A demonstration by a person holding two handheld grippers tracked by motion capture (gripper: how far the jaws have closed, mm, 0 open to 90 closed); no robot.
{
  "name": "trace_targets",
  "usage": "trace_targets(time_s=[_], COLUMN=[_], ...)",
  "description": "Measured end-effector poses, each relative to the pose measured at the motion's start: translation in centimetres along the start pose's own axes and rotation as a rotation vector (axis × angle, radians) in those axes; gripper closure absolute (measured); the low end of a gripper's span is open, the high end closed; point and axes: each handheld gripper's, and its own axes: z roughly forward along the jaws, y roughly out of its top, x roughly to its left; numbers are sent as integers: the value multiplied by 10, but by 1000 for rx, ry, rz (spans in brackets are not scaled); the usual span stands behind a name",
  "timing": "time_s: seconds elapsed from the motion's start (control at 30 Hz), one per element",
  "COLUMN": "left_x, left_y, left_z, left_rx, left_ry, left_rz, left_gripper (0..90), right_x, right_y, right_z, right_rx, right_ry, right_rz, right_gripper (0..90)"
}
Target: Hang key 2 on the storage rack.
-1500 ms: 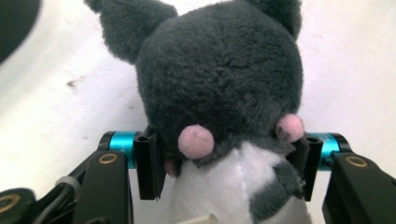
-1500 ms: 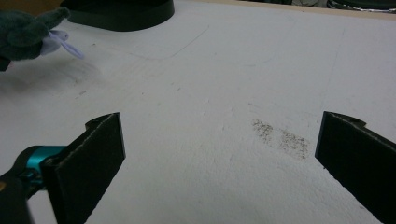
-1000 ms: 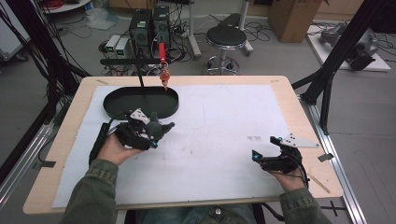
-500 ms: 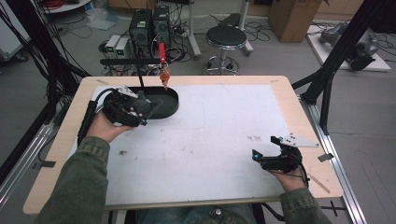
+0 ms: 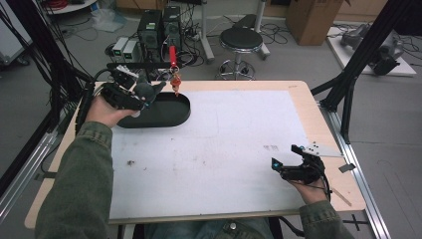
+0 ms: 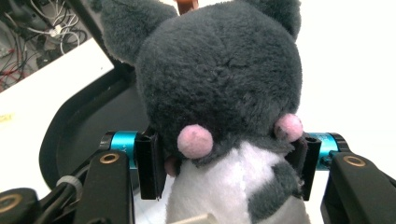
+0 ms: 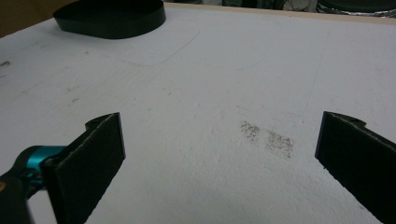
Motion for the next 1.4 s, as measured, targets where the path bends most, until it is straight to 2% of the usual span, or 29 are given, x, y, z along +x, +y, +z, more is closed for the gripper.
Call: trace_targets(time_s=[0.2,0.27,0.47,0.67,0.73,0.83,0.9,1.13,1.23,1.33,1.4], left_x=[6,8,14,24,26,28,29,29,31,35,35], left_y=[11,13,20,21,21,22,24,32,36,41,44], left_z=[0,0,-3,1,2,3,5,16,22,23,24], left_rx=[11,22,12,11,4,-6,12,12,28,10,9], left_ry=[6,19,41,64,63,61,66,106,144,142,121], left_rz=[-5,-5,-14,-44,-51,-55,-52,-73,-80,-93,-85], left_gripper=[443,446,451,452,452,452,452,451,451,451,450], right_x=[-1,0,-1,2,4,4,3,4,5,5,5], right_y=[0,0,-1,-1,-1,-1,-1,-1,-1,-1,-2], right_z=[-1,0,-1,0,0,1,1,4,3,3,3], right_rx=[-5,-4,-6,13,19,21,20,35,37,38,43], right_ry=[0,-2,1,7,5,5,4,15,16,18,21], right_rz=[5,-7,-8,-15,-37,-36,-32,-41,-38,-34,-34], right_gripper=[5,5,5,5,5,5,5,5,5,5,5])
